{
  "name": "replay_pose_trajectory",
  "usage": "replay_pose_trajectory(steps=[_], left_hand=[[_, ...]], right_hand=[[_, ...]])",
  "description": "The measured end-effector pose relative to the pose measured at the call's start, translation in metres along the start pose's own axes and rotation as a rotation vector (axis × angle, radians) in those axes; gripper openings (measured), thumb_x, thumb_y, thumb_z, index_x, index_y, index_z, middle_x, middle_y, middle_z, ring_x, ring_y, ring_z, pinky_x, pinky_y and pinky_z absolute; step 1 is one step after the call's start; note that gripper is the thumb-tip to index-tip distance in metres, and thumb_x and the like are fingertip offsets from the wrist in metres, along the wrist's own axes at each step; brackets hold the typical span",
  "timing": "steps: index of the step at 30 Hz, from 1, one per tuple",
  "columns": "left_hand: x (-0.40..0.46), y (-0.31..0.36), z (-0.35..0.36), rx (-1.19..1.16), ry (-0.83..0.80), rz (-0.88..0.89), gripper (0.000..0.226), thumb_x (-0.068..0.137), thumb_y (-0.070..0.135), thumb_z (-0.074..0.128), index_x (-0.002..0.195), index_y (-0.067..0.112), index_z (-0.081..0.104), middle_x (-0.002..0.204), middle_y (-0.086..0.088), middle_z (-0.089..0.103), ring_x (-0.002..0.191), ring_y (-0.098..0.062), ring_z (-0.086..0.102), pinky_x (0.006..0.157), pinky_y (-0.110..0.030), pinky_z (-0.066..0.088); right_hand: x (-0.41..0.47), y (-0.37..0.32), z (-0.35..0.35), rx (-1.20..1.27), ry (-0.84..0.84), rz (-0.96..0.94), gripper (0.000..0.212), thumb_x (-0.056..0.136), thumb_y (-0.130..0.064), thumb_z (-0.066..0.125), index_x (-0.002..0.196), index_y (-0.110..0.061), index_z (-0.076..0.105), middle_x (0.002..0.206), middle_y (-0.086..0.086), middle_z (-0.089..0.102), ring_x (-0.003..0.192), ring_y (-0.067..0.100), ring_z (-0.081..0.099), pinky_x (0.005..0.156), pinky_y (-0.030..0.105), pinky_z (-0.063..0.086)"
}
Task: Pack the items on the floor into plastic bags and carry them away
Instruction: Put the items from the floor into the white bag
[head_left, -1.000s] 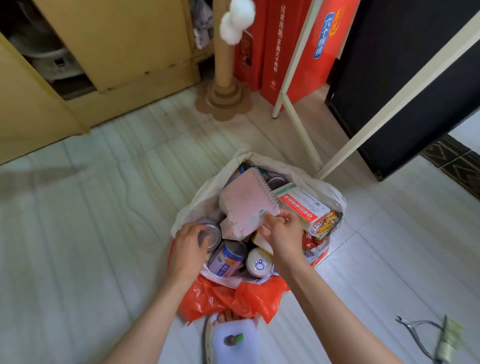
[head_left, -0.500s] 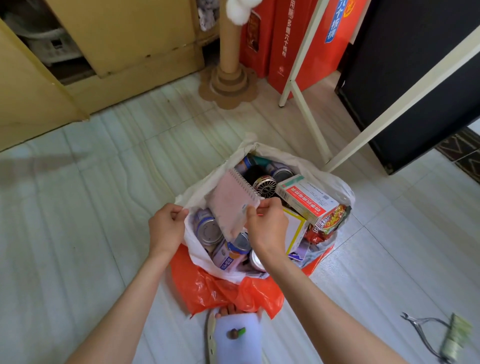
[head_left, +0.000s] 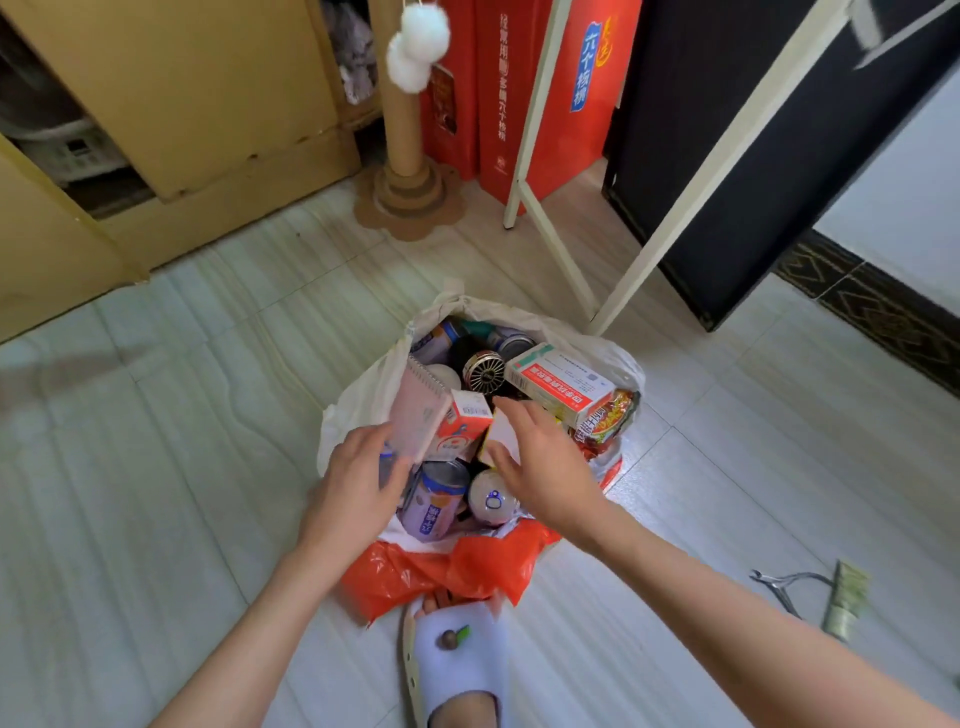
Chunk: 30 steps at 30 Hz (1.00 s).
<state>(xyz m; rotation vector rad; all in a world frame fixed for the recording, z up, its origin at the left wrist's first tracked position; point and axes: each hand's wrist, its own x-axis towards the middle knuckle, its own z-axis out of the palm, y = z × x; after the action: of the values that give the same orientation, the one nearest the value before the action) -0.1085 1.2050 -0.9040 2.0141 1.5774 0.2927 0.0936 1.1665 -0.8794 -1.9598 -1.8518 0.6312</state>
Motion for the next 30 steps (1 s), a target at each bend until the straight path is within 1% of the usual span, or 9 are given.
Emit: replay_pose_trajectory(steps=[3,7,10,13,18,22,24,27,30], left_hand=[[-0.011,0.038,-0.001,0.107,-0.025,0.206,0.068,0.078,0.048,0.032,0.13,0.006,0.048,0.131,-0.017,0.049,0.122,-0.033,0.046,0.102,-0.042,0.036],[-0.009,0.108,0.001,0.287,-0.047,0.483,0.066,0.08,0.049,0.037,0.137,0.015,0.038,0.143,-0.019,0.037,0.133,-0.036,0.035,0.105,-0.05,0.032],[-0.012,0.169,0.005,0.366,-0.045,0.692,0.062,0.082,0.045,0.043,0.137,0.016,0.039,0.143,-0.018,0.038,0.133,-0.037,0.034,0.105,-0.052,0.03],[-0.022,0.225,0.019,0.473,-0.091,0.916,0.06,0.081,0.044,0.037,0.131,0.013,0.046,0.135,-0.02,0.047,0.125,-0.038,0.045,0.097,-0.052,0.041],[-0.051,0.276,0.088,0.524,-0.22,1.14,0.057,0.08,0.043,0.037,0.126,0.011,0.048,0.128,-0.019,0.054,0.117,-0.036,0.054,0.089,-0.047,0.049],[-0.076,0.289,0.18,0.435,-0.343,1.095,0.053,0.078,0.036,0.051,0.126,0.014,0.041,0.124,-0.018,0.057,0.111,-0.036,0.058,0.082,-0.044,0.053],[-0.09,0.284,0.226,0.313,-0.403,0.942,0.056,0.082,0.029,0.057,0.133,0.014,0.037,0.135,-0.018,0.048,0.123,-0.036,0.047,0.094,-0.046,0.047],[-0.104,0.273,0.276,0.208,-0.501,0.617,0.063,0.088,0.027,0.056,0.142,0.012,0.026,0.148,-0.014,0.026,0.139,-0.029,0.02,0.11,-0.04,0.024],[-0.107,0.266,0.31,0.216,-0.543,0.544,0.069,0.087,0.026,0.058,0.143,0.009,0.022,0.15,-0.014,0.023,0.14,-0.029,0.016,0.111,-0.039,0.019]], right_hand=[[-0.034,0.032,-0.035,-0.312,-0.066,-0.167,0.057,0.075,-0.033,0.065,0.125,-0.009,0.049,0.119,0.015,0.061,0.107,0.034,0.059,0.09,0.05,0.049],[-0.081,0.065,-0.105,-0.488,-0.017,-0.17,0.063,0.075,-0.04,0.069,0.129,-0.017,0.046,0.123,0.008,0.06,0.113,0.026,0.058,0.096,0.048,0.044],[-0.124,0.089,-0.152,-0.483,0.113,-0.057,0.059,0.084,-0.039,0.06,0.134,-0.014,0.043,0.131,0.01,0.054,0.123,0.028,0.05,0.104,0.049,0.035],[-0.186,0.121,-0.183,-0.408,0.307,0.103,0.055,0.082,-0.036,0.059,0.129,-0.008,0.048,0.124,0.013,0.058,0.117,0.031,0.054,0.1,0.049,0.04],[-0.31,0.193,-0.17,-0.202,0.542,0.495,0.052,0.084,-0.027,0.061,0.128,-0.003,0.048,0.123,0.017,0.057,0.114,0.032,0.054,0.098,0.037,0.041],[-0.379,0.24,-0.124,-0.049,0.575,0.784,0.049,0.084,-0.023,0.061,0.127,-0.003,0.048,0.124,0.016,0.055,0.116,0.033,0.05,0.1,0.035,0.035],[-0.399,0.261,-0.106,-0.025,0.557,0.891,0.049,0.082,-0.019,0.064,0.126,-0.003,0.049,0.123,0.018,0.055,0.114,0.035,0.05,0.098,0.041,0.038],[-0.416,0.288,-0.088,-0.081,0.492,1.011,0.056,0.075,-0.025,0.067,0.124,-0.002,0.051,0.123,0.022,0.055,0.114,0.04,0.051,0.098,0.048,0.04],[-0.422,0.307,-0.074,-0.106,0.428,1.094,0.068,0.074,-0.027,0.074,0.132,-0.006,0.045,0.136,0.021,0.045,0.126,0.038,0.041,0.104,0.047,0.034]])
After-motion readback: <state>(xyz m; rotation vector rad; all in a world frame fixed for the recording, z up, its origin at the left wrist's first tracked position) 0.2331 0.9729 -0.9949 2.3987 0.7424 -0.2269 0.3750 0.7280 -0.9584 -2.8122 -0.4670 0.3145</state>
